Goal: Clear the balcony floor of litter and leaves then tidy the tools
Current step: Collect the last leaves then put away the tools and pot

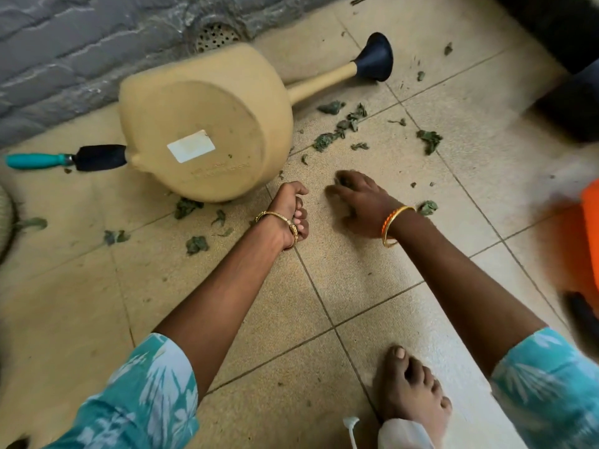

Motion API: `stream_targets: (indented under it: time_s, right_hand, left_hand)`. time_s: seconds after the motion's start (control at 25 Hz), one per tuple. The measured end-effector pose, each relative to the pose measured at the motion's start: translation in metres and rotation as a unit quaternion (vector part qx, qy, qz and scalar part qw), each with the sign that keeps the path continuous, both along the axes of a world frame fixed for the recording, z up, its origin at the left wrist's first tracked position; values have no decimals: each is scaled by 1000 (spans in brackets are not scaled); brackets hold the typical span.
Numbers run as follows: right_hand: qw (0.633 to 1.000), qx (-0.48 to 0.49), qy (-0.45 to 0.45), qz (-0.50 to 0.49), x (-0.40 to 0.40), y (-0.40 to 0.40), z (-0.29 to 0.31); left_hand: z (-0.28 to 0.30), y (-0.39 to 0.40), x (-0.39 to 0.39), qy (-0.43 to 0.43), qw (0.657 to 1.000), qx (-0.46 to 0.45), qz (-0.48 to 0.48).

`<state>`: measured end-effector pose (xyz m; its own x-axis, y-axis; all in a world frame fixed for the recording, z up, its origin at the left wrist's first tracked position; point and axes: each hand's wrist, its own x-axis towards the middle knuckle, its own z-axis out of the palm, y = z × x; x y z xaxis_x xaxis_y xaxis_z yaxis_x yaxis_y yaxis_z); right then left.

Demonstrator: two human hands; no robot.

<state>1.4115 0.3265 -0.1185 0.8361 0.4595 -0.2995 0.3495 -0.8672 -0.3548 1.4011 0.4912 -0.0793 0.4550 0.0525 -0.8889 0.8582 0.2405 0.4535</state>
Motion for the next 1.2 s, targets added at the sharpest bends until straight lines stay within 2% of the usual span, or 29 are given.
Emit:
stream_targets:
  time_s: [0.12,0.2,0.32,0.4,0.48,0.64,0.72,0.8,0.84,0.92,1.04,1.2]
  right_hand:
    - [985,116,-117,-45,-32,-7,-16]
    - [971,151,-171,-66,-43,-9,-24]
    - [946,211,-182,-166,-46,-1,-14]
    - [906,286,-173,-261,-52,11,-1]
    - [880,336,-149,-301,-62,26,11]
    - [929,269,-106,-232,-86,45,20]
    - [916,313,-91,-234,-92,36,25]
    - [883,330,-131,-307,-90,20,23]
    - [877,301,-150,-342,-88,10,18]
    - [895,213,-136,-368,-87,-4,3]
    - [933,139,-106,-314,-94,6,-20]
    - [946,162,-165,-228,-112,41,-30]
  left_hand:
    - [-4,-2,-1,1,999,-26,-19]
    - [-8,-8,-5,3,999,-30,-45]
    - [-9,-22,-15,1,997,-12,-82]
    - [-7,-30,-20,-14,995,20,-95]
    - [-7,-37,-20,-28,993,51,-100]
    - [-11,-47,-21,-28,995,43,-80]
    - [-14,-45,-22,-47,993,74,-77]
    - [-18,-38,-20,-58,993,82,-64]
    - [-18,-34,-19,-58,993,83,-58]
    - [-20,-25,-17,-60,993,94,-33]
    - [-25,-14,-17,-60,993,97,31]
    - [-31,-8,-24,-42,997,61,33]
